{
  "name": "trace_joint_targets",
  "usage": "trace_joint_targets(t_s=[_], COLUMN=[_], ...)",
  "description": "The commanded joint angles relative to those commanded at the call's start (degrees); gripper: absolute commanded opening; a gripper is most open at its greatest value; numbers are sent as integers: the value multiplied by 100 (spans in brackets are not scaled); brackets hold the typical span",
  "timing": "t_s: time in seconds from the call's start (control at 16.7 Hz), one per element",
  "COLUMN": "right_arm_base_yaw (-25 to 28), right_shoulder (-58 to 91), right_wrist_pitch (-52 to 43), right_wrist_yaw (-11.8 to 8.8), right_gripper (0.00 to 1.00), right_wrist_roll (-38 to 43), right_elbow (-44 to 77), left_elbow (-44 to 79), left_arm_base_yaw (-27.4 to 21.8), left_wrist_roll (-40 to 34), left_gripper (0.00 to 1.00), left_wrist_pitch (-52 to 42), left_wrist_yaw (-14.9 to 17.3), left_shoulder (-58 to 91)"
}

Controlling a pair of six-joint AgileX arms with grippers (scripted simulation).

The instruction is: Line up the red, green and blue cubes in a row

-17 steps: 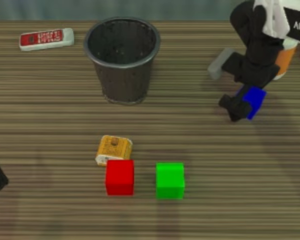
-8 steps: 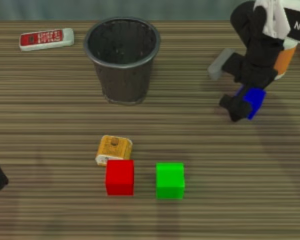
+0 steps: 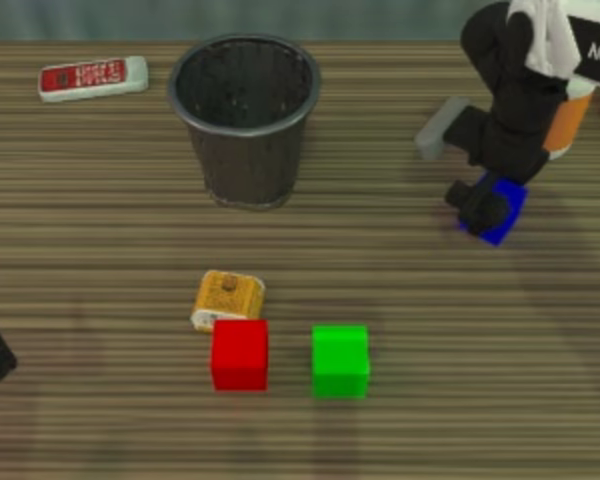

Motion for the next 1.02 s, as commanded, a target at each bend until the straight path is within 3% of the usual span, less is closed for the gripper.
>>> trace_joint_targets(t_s=[0.66,1.02], right_arm_base_yaw=[13,64], right_shoulder=[-153,-327], right_wrist_pitch=[-171,-1358], right_wrist_yaw=[-58,-62], right_gripper=[0,0], right_wrist_roll=[57,39], right_elbow=[98,1063], left_elbow=[0,0], left_arm_base_yaw=[0,0], left_wrist_roll=[0,0], left_gripper=[100,100], left_wrist_pitch=[0,0], left_wrist_yaw=[0,0], left_shoulder=[0,0])
